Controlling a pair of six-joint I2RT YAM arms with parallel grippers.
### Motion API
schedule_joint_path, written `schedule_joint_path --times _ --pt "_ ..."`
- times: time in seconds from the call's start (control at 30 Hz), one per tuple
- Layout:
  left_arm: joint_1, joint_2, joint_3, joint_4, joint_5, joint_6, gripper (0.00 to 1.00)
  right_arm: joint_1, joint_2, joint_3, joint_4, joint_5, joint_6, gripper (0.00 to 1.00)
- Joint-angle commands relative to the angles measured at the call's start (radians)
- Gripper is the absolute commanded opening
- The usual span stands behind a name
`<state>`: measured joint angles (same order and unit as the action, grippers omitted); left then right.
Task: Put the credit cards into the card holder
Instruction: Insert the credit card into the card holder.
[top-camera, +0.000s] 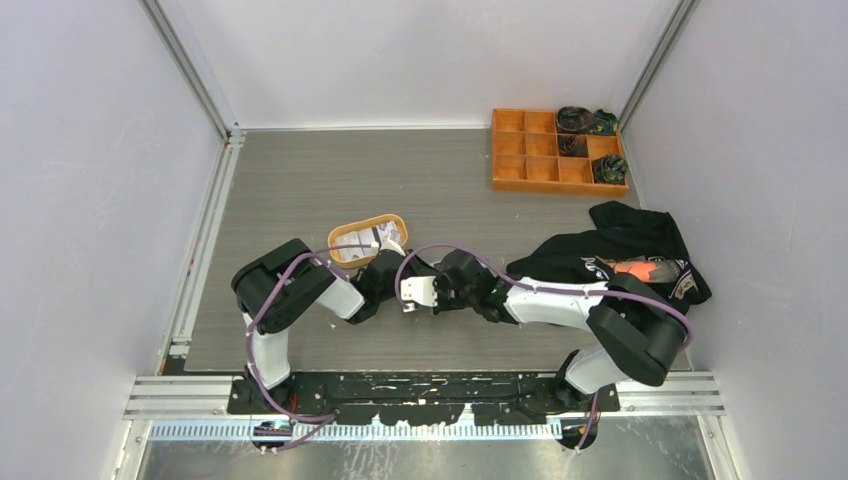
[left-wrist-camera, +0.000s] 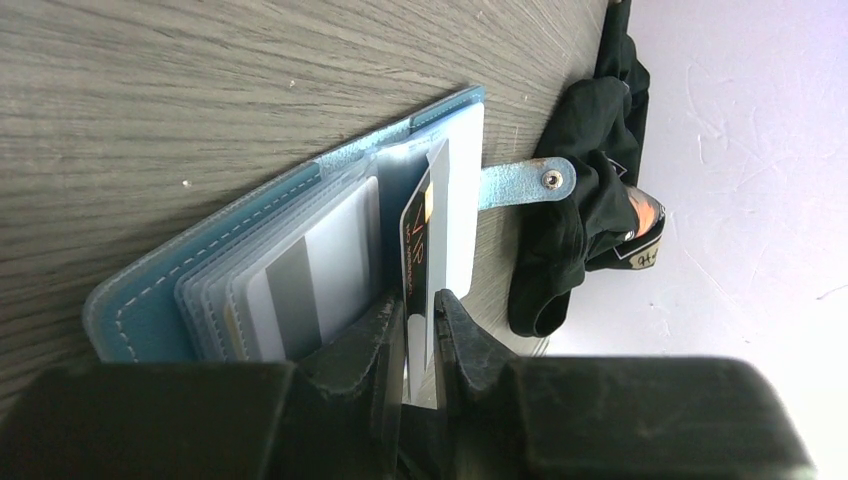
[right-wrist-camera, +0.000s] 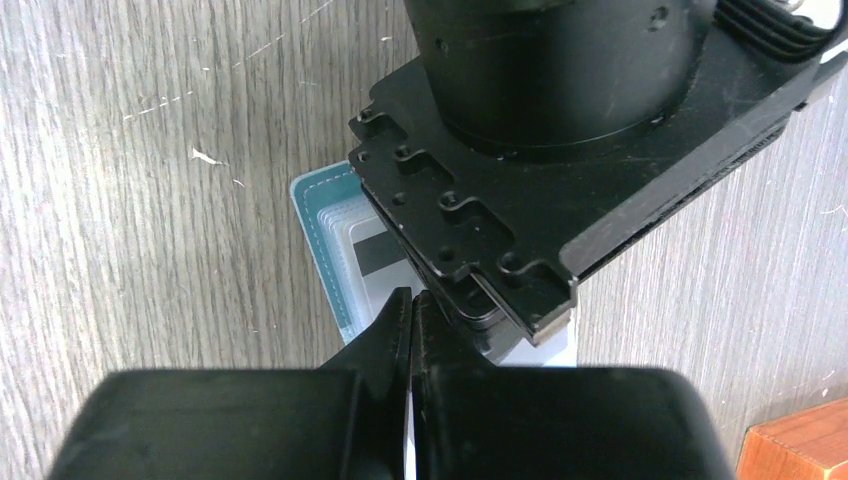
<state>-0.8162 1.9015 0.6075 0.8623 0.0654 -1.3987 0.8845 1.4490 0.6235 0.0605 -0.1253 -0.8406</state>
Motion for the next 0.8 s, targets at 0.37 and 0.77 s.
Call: schedule_joint_path --times 0.37,0.77 --pt "0.014 0.033 -0.016 -0.005 0.025 0.027 0.19 -0.016 0.040 0.025 0.044 0.097 -0.030 0.01" --pt "0.025 0.042 -0.013 0.007 0.044 0.027 0.21 -0.130 -0.038 0.033 -0.054 0.042 -0.011 0.01"
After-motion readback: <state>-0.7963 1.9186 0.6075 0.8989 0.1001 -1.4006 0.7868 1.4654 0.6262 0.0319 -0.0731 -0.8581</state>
